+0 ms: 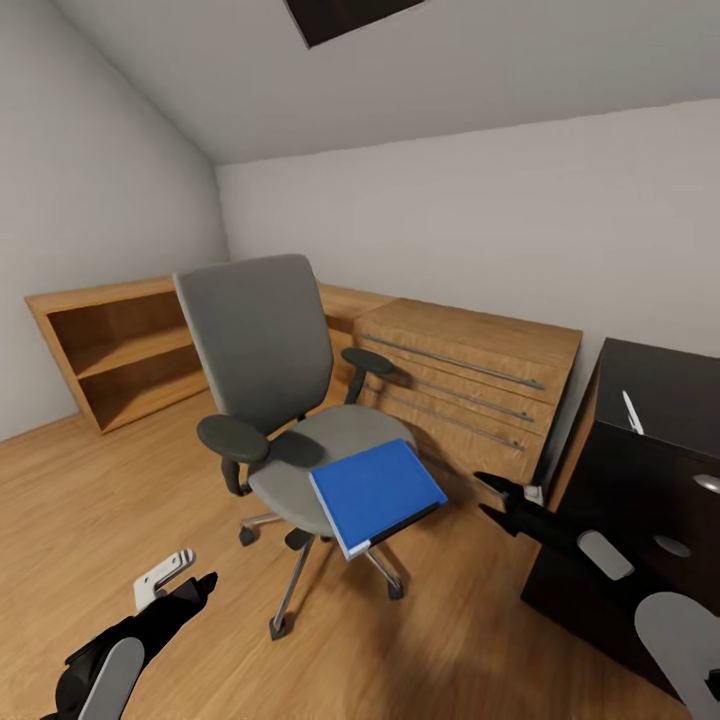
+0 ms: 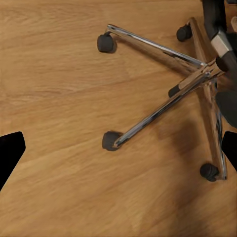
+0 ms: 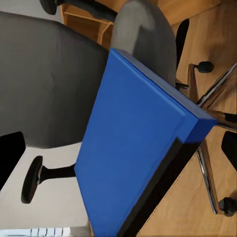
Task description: In the bedroom, organize the workspace by keeping the computer under the desk, ensuring the monitor is on the desk, placing the keyboard on the desk next to the monitor, placing the mouse on the desk next to the keyboard, moving the folder from the swivel chair onto the desk next to the mouse, stacking the notebook on top of the folder with the pen on top of the notebook, and positioning the swivel chair next to the desk.
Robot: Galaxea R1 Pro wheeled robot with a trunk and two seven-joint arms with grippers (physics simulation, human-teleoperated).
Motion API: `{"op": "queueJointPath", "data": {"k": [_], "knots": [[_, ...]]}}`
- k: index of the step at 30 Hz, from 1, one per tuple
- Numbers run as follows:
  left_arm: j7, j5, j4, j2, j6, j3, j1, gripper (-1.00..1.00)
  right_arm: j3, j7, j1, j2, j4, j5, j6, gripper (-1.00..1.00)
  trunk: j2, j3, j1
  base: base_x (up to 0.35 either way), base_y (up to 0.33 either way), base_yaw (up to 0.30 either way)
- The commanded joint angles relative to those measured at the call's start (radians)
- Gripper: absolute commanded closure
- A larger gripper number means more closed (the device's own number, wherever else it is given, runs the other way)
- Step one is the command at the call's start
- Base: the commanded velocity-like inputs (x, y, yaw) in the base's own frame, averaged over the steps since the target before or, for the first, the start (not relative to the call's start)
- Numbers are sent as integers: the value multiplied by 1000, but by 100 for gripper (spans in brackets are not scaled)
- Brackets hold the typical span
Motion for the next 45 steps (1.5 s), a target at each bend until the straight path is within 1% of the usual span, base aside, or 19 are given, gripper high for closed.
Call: {"op": "queueJointPath", "data": {"k": [1, 3, 4, 7, 19, 26, 34, 36, 39, 45], "knots": [[9, 11, -1, 0, 3, 0, -1, -100, 4, 20, -1, -5, 4, -6, 15, -100, -8, -4, 4, 0, 0, 0], [9, 11, -1, 0, 3, 0, -1, -100, 4, 35, -1, -13, 7, -8, 24, -100, -22, -10, 11, 0, 0, 0], [9, 11, -1, 0, 3, -1, -1, -100, 4, 44, -1, -22, 8, -10, 30, -100, -29, -14, 15, 0, 0, 0], [9, 11, -1, -2, 2, -1, -1, -100, 4, 50, -1, -32, 10, -11, 34, -100, -50, -23, 27, 0, 0, 0], [9, 11, -1, -4, 1, -3, -1, -100, 6, 51, -1, -32, 11, -6, 35, -100, -134, -61, 73, 0, 0, 0], [9, 11, -1, -4, 1, -2, -1, -100, 10, 46, -1, -26, 11, 2, 28, -100, -136, -88, 76, 0, 0, 0], [10, 11, -1, -4, 1, -2, -1, -100, 13, 45, -1, -25, 2, 17, 13, -100, -137, -119, 80, 0, 0, 0], [10, 11, -1, -4, 1, -2, -1, -100, 13, 45, -1, -24, 0, 17, -7, -100, -138, -126, 81, 0, 0, 0], [10, 11, -1, -4, 1, -2, -1, -100, 13, 45, -1, -23, 0, 16, -61, -100, -139, -138, 82, 0, 0, 0], [9, 11, -1, -4, 1, -2, -1, -100, 12, 46, -1, -22, -1, 12, -79, -100, -140, -161, 85, 0, 0, 0]]}}
